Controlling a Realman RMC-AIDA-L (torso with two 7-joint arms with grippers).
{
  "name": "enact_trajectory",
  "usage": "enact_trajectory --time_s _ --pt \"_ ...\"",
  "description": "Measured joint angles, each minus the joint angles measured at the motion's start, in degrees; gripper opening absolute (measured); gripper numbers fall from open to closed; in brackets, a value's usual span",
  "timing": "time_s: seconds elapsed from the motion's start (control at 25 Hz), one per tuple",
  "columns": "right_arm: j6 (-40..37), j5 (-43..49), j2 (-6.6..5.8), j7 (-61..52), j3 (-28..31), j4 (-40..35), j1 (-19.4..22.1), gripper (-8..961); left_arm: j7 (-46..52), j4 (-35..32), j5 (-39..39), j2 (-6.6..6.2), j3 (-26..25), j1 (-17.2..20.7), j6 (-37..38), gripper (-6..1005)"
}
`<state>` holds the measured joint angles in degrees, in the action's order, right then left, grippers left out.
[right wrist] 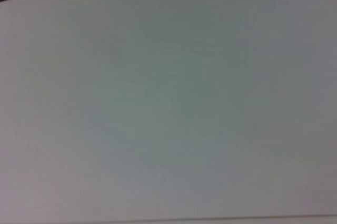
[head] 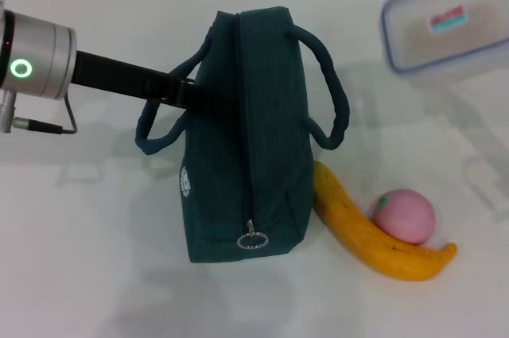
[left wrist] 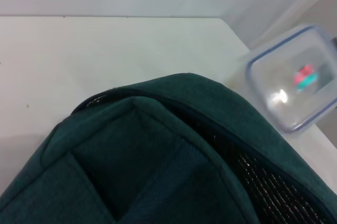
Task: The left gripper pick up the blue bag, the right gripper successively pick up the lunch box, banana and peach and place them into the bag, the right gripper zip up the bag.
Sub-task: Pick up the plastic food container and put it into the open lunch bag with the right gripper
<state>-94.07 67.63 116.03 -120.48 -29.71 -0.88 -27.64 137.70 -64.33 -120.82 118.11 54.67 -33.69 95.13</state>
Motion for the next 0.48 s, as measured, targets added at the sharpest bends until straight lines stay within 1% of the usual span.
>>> enact_trajectory --time_s 0.16,0.28,0.36,0.48 --pt "-6.7 -3.0 0.13 0.0 0.0 0.0 -2.0 156 0.0 0.0 0.2 0.03 0.0 -0.4 0.0 40" --pt "-10.8 -4.4 0.16 0.0 0.0 0.4 -4.6 161 0.1 0.0 0.2 0.23 0.0 -0.9 0.1 40" --pt "-12.6 -4.6 0.17 0.0 -0.1 0.8 -6.7 165 0.2 0.0 0.2 0.56 0.0 -1.4 0.0 40" --pt "-12.4 -4.4 0.17 0.4 -0.6 1.0 -9.9 169 0.2 0.1 0.0 1.03 0.0 -2.1 -0.1 41"
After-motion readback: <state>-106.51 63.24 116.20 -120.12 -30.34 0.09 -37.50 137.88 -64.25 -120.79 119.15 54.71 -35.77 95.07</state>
